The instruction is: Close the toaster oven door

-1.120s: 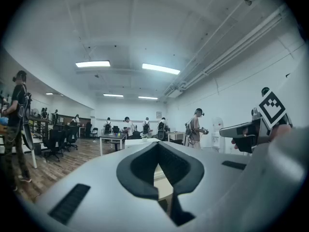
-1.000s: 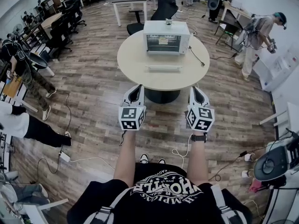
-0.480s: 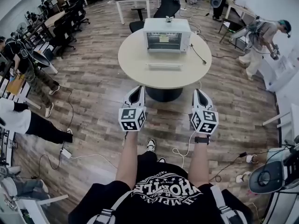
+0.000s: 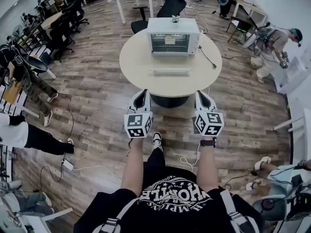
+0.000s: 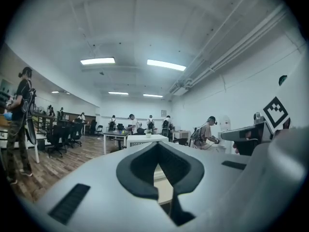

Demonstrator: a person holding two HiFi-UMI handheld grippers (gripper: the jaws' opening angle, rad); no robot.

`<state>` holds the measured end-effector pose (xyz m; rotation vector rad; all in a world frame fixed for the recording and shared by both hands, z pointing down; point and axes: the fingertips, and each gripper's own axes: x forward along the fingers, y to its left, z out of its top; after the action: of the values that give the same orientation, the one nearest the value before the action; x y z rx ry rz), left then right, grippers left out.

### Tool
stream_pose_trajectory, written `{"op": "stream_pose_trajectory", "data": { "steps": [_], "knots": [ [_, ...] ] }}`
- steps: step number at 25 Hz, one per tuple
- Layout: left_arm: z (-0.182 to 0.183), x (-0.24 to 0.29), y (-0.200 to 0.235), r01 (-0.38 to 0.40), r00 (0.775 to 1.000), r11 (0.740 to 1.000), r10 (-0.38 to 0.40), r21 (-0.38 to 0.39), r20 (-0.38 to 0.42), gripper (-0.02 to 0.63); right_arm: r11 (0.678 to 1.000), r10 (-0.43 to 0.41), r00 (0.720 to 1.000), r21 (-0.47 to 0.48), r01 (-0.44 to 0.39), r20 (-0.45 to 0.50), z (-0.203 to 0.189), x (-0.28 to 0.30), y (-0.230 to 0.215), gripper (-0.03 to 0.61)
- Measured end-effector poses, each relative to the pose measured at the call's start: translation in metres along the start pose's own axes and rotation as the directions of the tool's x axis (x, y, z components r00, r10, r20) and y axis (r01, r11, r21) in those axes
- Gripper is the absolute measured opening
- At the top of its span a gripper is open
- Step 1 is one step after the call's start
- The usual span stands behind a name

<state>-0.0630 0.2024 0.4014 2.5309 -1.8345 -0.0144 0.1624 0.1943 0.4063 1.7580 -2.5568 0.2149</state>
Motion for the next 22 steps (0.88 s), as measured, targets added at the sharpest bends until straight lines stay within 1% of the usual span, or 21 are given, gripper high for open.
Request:
{"op": "stream_pose_trajectory", "data": {
  "steps": [4, 8, 14, 16, 18, 22],
  "knots": [
    [0.002, 0.056, 0.020, 0.022, 1.000, 0.999, -0.023, 0.038, 0.015, 0.017, 1.000, -0.013, 1.000, -0.007, 0.013, 0.003, 0.016, 0.066, -0.012, 0.020],
    [0.007, 0.104, 0.049, 0.032, 0.999, 0.999, -0.032, 0.029, 0.016, 0.018, 1.000, -0.005, 1.000, -0.021, 0.005, -0.005, 0.026, 0.124, -0.006, 0.020],
    [-0.003, 0.172, 0.086, 0.069, 0.997, 0.998, -0.069, 0.013, -0.022, 0.018, 0.999, -0.026, 0.999, -0.033, 0.025, -0.041, 0.030, 0.201, -0.012, 0.020],
    [-0.006, 0.193, 0.098, 0.086, 0.996, 0.996, -0.086, -0.011, -0.022, 0.018, 0.999, -0.030, 0.998, -0.015, 0.029, -0.049, 0.028, 0.225, -0.016, 0.021],
    [-0.016, 0.213, 0.110, 0.098, 0.994, 0.995, -0.099, -0.030, -0.044, 0.018, 0.999, -0.040, 0.997, -0.003, 0.040, -0.065, 0.020, 0.247, -0.020, 0.021],
    [-0.049, 0.239, 0.120, 0.128, 0.985, 0.992, -0.130, -0.018, -0.113, 0.018, 0.996, -0.090, 0.989, -0.020, 0.088, -0.116, -0.008, 0.265, -0.032, 0.020]
  ]
}}
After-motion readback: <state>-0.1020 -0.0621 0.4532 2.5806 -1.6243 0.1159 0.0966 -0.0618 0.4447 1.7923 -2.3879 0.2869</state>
